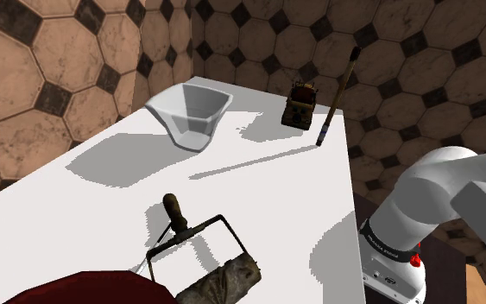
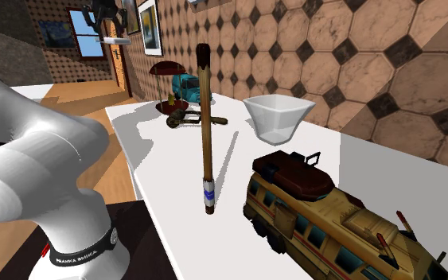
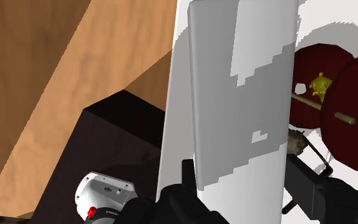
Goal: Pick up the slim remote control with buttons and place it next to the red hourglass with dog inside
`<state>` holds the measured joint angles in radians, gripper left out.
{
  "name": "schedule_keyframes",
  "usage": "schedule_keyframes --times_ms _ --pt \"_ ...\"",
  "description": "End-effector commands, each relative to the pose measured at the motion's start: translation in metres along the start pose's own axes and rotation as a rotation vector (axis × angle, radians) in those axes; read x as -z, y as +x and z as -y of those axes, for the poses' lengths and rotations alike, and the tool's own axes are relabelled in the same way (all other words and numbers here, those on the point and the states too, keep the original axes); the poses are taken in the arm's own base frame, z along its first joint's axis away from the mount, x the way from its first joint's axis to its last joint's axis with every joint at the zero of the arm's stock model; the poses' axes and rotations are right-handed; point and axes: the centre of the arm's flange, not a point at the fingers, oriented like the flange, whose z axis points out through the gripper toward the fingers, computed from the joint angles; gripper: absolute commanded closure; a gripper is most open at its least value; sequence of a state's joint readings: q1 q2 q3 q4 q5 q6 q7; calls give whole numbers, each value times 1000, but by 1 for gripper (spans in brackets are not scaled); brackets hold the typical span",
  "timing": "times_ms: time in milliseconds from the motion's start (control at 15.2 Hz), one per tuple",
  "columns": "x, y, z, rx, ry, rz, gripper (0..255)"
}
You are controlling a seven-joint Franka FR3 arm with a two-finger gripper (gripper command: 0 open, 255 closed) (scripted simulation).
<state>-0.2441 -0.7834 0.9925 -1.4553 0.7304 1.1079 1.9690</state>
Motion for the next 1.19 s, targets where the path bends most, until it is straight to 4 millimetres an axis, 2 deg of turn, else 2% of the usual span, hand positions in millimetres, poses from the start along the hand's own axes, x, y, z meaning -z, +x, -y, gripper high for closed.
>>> schedule_keyframes --times_ms 0,264,1122 --pt "1 -29 -4 -1 -1 1 255" --pt "0 -84 -12 -1 -1 1 255" --pt "-68 -84 -14 -1 -1 1 255"
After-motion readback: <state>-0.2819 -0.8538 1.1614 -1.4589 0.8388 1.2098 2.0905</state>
